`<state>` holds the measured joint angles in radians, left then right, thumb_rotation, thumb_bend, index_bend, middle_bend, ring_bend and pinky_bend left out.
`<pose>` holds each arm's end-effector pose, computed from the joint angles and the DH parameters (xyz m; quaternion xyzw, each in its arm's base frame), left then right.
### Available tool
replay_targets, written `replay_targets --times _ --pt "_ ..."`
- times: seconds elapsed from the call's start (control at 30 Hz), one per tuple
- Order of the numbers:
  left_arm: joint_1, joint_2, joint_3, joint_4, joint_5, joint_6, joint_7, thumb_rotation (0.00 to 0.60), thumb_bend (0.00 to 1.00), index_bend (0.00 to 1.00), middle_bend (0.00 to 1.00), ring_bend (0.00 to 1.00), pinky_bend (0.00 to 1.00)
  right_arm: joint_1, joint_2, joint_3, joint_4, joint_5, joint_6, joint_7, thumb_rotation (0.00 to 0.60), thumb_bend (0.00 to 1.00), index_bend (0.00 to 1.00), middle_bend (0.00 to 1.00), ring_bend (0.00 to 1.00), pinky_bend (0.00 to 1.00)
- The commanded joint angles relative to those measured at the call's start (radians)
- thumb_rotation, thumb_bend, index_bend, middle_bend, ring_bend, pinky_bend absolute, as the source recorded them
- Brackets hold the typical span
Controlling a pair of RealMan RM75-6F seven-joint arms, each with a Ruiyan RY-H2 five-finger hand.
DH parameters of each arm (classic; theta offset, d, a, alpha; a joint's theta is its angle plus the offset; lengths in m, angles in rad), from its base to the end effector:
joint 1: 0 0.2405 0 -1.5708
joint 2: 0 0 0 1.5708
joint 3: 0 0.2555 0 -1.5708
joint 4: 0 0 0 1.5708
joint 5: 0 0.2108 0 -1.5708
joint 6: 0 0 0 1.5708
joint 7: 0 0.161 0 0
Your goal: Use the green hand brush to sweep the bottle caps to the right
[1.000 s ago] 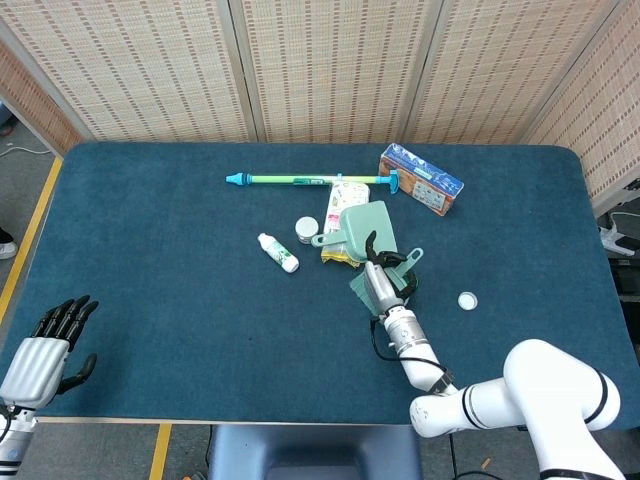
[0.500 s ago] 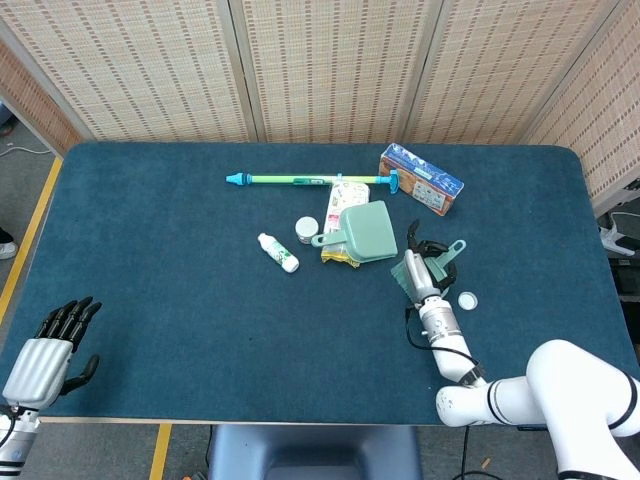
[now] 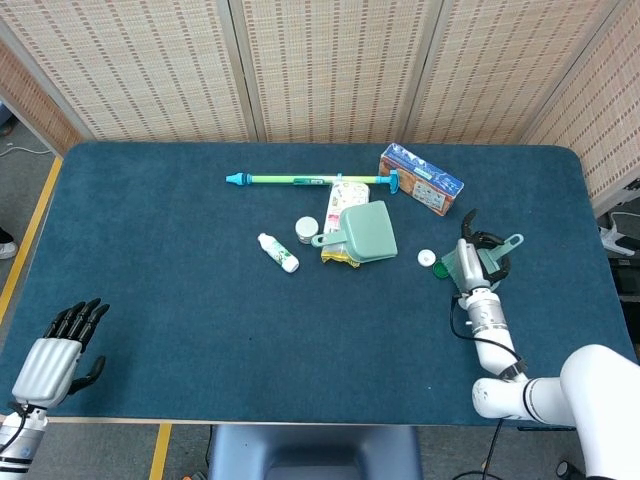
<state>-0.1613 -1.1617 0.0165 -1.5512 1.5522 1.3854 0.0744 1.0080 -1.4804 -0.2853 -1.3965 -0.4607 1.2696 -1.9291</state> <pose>-0.3089 0.2065 0.1223 -0.6726 -0.3676 -0.3412 0.5442 -0.2427 -0.3859 0.0402 0.7372 0.2106 -0.2845 0.5755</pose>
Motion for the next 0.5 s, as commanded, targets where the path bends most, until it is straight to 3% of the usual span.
replay_targets --times 0.03,0.23,0.5 --pt "-0.001 -0.003 0.001 -0.002 -0.002 -0.003 0.006 0.600 0.42 0.00 0.00 0.00 0.10 -0.019 0.017 -0.005 0.021 -0.007 -0.018 0.026 0.600 0.37 0.90 0.84 0.57 0.12" --pt "0.001 -0.005 0.000 -0.005 -0.005 -0.001 0.014 0.600 0.42 0.00 0.00 0.00 0.10 -0.036 0.076 0.044 -0.013 -0.070 -0.027 0.165 0.600 0.37 0.90 0.84 0.57 0.12" --pt "-0.005 -0.006 -0.001 -0.007 -0.005 -0.007 0.016 0.600 0.42 0.00 0.00 0.00 0.10 -0.003 0.053 0.112 -0.027 -0.081 -0.037 0.167 0.600 0.37 0.90 0.84 0.57 0.12"
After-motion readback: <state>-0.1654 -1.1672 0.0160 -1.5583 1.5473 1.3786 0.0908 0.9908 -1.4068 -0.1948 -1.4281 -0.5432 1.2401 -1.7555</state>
